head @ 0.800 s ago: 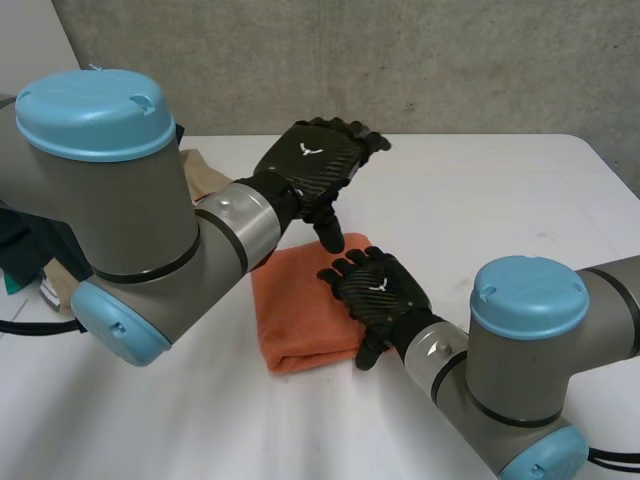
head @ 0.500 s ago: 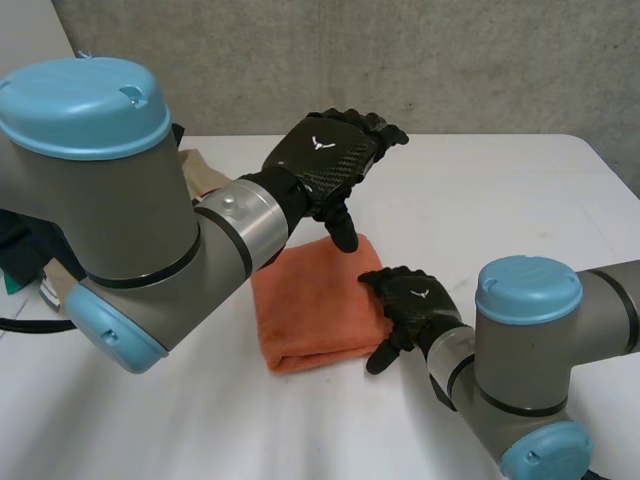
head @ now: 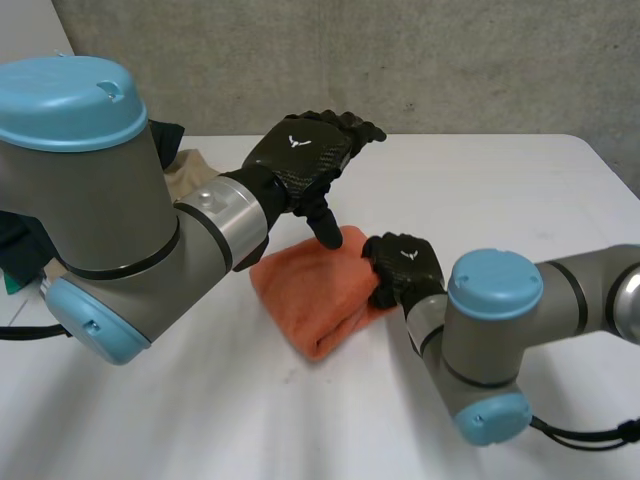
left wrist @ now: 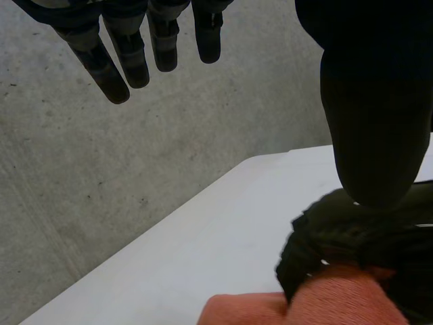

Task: Fold the laundry.

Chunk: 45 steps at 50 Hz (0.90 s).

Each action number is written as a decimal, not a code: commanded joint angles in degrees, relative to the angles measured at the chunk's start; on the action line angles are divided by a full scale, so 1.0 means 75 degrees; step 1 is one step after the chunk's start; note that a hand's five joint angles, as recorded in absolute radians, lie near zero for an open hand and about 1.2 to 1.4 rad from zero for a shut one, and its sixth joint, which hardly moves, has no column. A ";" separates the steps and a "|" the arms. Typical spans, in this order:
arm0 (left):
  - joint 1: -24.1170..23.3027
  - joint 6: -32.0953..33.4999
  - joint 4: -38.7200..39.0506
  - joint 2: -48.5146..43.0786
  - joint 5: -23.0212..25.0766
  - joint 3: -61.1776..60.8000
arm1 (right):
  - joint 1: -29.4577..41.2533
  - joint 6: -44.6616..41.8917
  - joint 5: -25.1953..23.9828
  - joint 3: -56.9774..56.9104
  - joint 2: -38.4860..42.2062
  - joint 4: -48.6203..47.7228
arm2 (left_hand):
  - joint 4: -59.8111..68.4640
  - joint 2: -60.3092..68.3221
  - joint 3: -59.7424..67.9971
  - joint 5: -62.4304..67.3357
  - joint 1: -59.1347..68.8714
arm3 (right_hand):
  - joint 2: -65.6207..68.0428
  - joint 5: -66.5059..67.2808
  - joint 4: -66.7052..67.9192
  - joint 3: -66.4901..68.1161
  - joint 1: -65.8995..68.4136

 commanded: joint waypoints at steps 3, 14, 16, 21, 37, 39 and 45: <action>0.0129 -0.0061 -0.0003 0.0045 0.0117 -0.0055 | -0.0438 0.0096 0.0033 -0.1872 0.0936 0.0616 | -0.0181 -0.0215 -0.0296 -0.0366 -0.0066 | 0.2231 0.2183 0.1567 0.1769 0.3260; 0.0222 -0.0108 0.0008 -0.0096 0.0316 0.0062 | -0.2160 0.0166 0.0877 -0.5902 0.2775 0.1459 | -0.0181 -0.0215 -0.0296 -0.0366 -0.0066 | 0.2231 0.2183 0.1567 0.1769 0.3260; 0.0234 -0.0108 -0.0003 -0.0154 0.0316 0.0132 | -0.2395 0.0178 0.0947 -0.6617 0.3161 0.1611 | -0.0181 -0.0215 -0.0296 -0.0366 -0.0066 | 0.2231 0.2183 0.1567 0.1769 0.3260; 0.0234 -0.0143 -0.0155 -0.0318 0.0316 0.0390 | -0.3121 0.0248 0.1275 -0.9394 0.4661 0.2548 | -0.0181 -0.0215 -0.0296 -0.0366 -0.0066 | 0.2231 0.2183 0.1567 0.1769 0.3260; 0.0035 -0.0096 -0.0531 -0.0529 0.0293 0.0554 | -0.5078 0.0260 0.0983 -1.0300 0.5765 0.2303 | -0.0181 -0.0215 -0.0296 -0.0366 -0.0066 | 0.2231 0.2183 0.1567 0.1769 0.3260; 0.0023 -0.0085 -0.0531 -0.0518 0.0293 0.0507 | -0.5336 0.0248 0.0994 -1.0300 0.5777 0.2292 | -0.0181 -0.0215 -0.0296 -0.0366 -0.0066 | 0.2231 0.2183 0.1567 0.1769 0.3260; 0.0023 -0.0061 -0.0554 -0.0494 0.0316 0.0484 | -0.5841 0.0189 0.1088 -1.0207 0.5788 0.2303 | -0.0181 -0.0215 -0.0296 -0.0366 -0.0066 | 0.2231 0.2183 0.1567 0.1769 0.3260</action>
